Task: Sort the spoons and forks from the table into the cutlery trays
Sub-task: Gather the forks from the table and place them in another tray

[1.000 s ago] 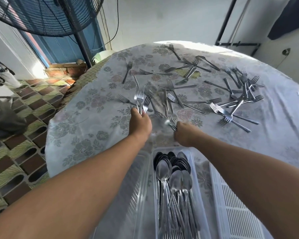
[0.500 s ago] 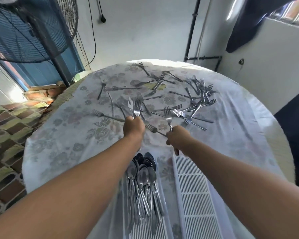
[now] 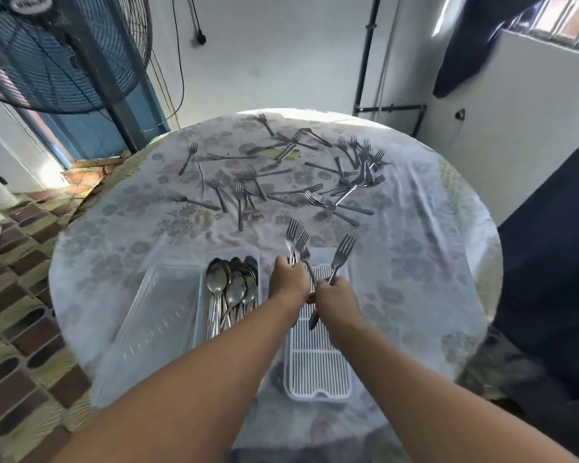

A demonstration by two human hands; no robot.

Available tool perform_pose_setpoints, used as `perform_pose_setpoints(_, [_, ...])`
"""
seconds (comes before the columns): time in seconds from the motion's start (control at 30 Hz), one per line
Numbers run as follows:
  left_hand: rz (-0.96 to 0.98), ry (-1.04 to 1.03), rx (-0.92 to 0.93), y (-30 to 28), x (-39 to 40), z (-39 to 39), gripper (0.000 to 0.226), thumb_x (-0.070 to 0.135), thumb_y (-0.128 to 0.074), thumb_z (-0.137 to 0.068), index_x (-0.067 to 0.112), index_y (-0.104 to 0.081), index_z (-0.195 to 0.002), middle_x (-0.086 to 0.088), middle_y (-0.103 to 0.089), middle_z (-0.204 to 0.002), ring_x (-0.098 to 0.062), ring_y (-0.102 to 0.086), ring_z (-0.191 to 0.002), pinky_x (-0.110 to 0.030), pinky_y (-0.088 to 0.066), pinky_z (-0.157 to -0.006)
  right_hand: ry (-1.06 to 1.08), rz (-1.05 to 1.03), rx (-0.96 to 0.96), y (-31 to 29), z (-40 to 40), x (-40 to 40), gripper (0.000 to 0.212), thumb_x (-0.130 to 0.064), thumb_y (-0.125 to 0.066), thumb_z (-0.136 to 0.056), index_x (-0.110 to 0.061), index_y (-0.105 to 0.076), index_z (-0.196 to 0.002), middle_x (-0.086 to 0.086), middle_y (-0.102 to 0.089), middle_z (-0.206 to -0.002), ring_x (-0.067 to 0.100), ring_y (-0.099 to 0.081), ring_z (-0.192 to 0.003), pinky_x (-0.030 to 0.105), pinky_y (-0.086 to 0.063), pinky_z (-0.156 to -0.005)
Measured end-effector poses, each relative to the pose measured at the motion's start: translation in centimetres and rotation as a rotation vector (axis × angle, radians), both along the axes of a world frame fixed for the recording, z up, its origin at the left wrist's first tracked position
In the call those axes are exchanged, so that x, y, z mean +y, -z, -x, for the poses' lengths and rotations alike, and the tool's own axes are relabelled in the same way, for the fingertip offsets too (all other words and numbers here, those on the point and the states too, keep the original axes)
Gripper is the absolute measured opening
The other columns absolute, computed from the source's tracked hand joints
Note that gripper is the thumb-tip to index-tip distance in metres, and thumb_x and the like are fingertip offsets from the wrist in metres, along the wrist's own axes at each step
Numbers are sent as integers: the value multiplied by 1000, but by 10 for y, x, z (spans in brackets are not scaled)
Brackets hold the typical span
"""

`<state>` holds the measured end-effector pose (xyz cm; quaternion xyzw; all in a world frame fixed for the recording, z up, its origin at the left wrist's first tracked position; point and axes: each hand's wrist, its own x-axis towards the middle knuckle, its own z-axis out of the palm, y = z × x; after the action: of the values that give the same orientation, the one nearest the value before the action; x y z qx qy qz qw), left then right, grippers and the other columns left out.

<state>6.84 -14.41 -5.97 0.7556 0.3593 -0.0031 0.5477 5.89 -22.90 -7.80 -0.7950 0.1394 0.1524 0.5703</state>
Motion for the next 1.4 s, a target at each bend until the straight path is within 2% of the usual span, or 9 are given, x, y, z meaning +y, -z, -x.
perform_pose_setpoints(0.17, [-99,48,79,14,-28,28,45,23,-42,-103,16,-42,-148,-10,-60,-138,-32,-59,-121,-43,-49,-100,-20,-25,59,16,29,-19,11,-15,-48,-92,-10,-57,-88,12,-63,-83,29,-59,-71,45,-49,-61])
perform_pose_setpoints(0.33, [-136,91,110,17,-31,27,39,16,-44,-102,16,-47,-140,-8,-63,-130,-29,-62,-112,-39,-51,-92,-151,45,100,23,24,-22,16,-8,-45,-96,-6,-56,-85,17,-63,-84,25,-55,-67,35,-41,-57])
perform_pose_setpoints(0.53, [-255,266,144,15,-19,21,45,20,-42,-104,15,-45,-149,-10,-58,-140,-30,-59,-120,-41,-50,-98,-309,166,70,21,9,-17,21,-2,-44,-81,-2,-59,-96,21,-69,-87,36,-70,-76,49,-60,-62])
perform_pose_setpoints(0.77, [-987,461,-6,12,2,22,27,27,-53,-100,29,-67,-122,-3,-55,-131,-28,-41,-123,-41,-35,-102,-226,189,-60,24,7,-10,20,-2,-43,-97,-2,-61,-92,15,-64,-82,20,-56,-57,25,-40,-40])
perform_pose_setpoints(0.87, [-1039,561,112,14,10,19,25,40,-54,-99,33,-71,-116,-4,-44,-139,-31,-32,-128,-45,-28,-109,-183,167,-153,28,4,-6,28,-16,-41,-103,-3,-63,-93,15,-65,-85,28,-61,-72,41,-50,-61])
perform_pose_setpoints(1.0, [-1037,581,132,21,18,22,30,48,-51,-101,34,-70,-120,-6,-36,-144,-33,-26,-134,-48,-20,-116,-251,127,-121,25,1,-4,26,-16,-39,-107,-6,-60,-118,21,-57,-109,22,-57,-71,22,-44,-52])
perform_pose_setpoints(1.07, [-1046,518,69,21,21,23,28,41,-48,-104,34,-68,-122,-6,-36,-144,-32,-24,-133,-47,-16,-115,-352,168,-158,22,-3,-4,24,-20,-39,-109,-7,-57,-118,17,-50,-115,16,-54,-77,22,-43,-68])
perform_pose_setpoints(1.2, [-1081,536,77,23,32,19,29,43,-51,-102,33,-69,-122,-8,-30,-148,-33,-18,-133,-48,-7,-115,-484,426,-299,22,-5,-4,21,-24,-42,-106,-12,-58,-112,11,-52,-124,24,-54,-103,36,-47,-91])
perform_pose_setpoints(1.4, [-1175,558,143,37,26,15,35,56,-63,-93,28,-70,-115,-12,-34,-146,-37,-20,-134,-52,-8,-116,-570,876,-583,12,-4,-17,30,-22,-58,-96,-16,-58,-125,8,-49,-123,28,-45,-112,37,-47,-91])
